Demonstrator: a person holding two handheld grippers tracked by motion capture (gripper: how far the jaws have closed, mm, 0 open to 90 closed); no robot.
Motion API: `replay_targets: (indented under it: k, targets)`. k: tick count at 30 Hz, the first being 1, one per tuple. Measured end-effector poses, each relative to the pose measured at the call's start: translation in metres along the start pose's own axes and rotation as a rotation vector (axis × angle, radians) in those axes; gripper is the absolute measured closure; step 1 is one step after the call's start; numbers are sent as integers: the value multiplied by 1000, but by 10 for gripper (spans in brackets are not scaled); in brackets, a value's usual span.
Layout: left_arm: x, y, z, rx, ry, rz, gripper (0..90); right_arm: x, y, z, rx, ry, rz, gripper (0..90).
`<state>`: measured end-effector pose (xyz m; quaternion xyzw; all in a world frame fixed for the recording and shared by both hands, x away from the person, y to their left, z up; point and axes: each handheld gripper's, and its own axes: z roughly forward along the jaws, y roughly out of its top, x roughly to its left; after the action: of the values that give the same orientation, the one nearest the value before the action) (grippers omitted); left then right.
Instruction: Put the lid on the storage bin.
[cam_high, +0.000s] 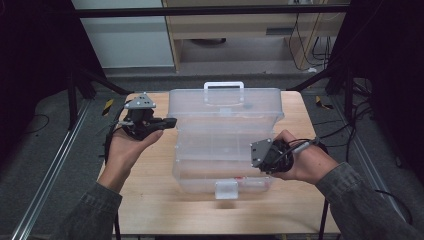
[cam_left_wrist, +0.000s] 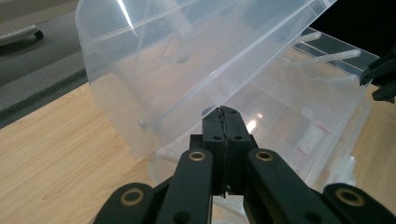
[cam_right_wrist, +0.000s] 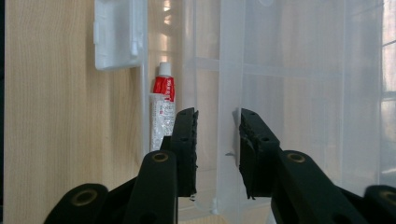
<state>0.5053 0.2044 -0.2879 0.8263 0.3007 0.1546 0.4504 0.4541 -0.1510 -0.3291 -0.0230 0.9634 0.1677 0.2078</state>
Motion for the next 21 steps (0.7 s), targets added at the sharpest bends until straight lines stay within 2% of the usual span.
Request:
replay_targets:
  k: [15,17,21]
  targets:
    - [-14,-20,-5,10,-36,3,896,13,-3,1,-30,-34,19,609]
    - [-16,-22,-5,18,-42,14,896,16,-6,-5,-62,-59,41,552]
    - [-17,-24,-4,20,-48,18,896,18,-9,-9,-72,-80,64,494]
